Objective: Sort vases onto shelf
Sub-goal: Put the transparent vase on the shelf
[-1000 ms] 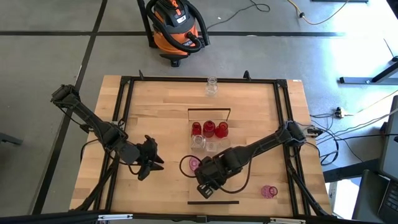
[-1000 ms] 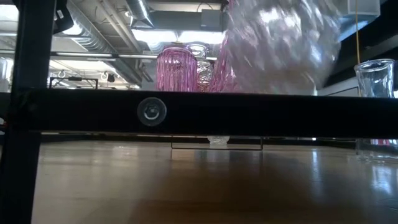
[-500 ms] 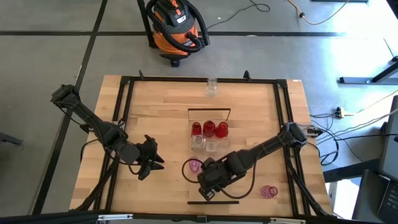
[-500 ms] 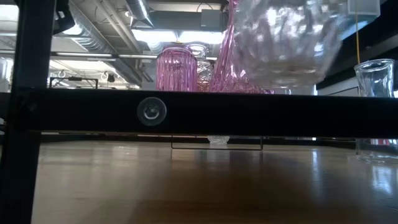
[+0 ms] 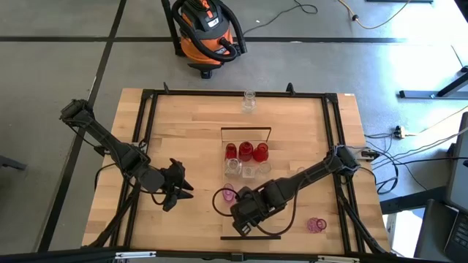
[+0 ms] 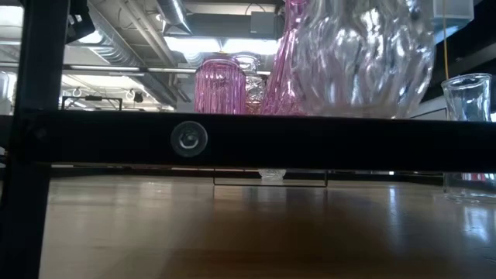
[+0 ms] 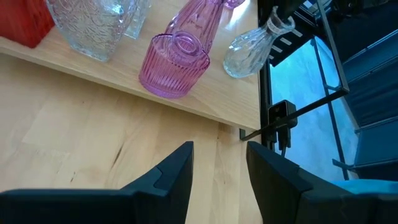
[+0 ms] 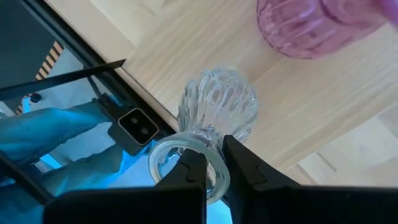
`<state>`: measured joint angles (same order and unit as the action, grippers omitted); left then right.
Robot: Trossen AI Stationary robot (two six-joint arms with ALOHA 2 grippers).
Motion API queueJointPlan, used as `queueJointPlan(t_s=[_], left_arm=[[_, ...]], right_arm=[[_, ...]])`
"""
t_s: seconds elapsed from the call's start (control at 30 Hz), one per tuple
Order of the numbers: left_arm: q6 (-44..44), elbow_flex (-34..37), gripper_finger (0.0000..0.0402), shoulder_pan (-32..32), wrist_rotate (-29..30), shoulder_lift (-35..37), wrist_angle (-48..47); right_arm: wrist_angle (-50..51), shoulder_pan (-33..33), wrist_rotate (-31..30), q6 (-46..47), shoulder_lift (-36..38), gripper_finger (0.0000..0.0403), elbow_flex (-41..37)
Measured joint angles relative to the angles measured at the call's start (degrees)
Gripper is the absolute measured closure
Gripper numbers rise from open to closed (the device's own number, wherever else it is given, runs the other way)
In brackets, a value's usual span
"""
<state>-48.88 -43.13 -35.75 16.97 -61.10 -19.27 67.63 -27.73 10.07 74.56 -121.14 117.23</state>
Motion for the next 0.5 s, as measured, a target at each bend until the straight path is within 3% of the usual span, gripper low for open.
queueJointPlan(t_s=[0.33,0.5], left_arm=[[0.00,-0.02,0.0259,-0.01,-0.04,0.00,0.00],[0.00,-0.02,0.0259,-0.02,-0.07,0.00,0.00]], right_arm=[[-0.50,0.00,-0.55,-0.31,0.00,0.0382,0.00],[-0.70,0.00,-0.59,-0.44,0.00,0.0346,0.00]])
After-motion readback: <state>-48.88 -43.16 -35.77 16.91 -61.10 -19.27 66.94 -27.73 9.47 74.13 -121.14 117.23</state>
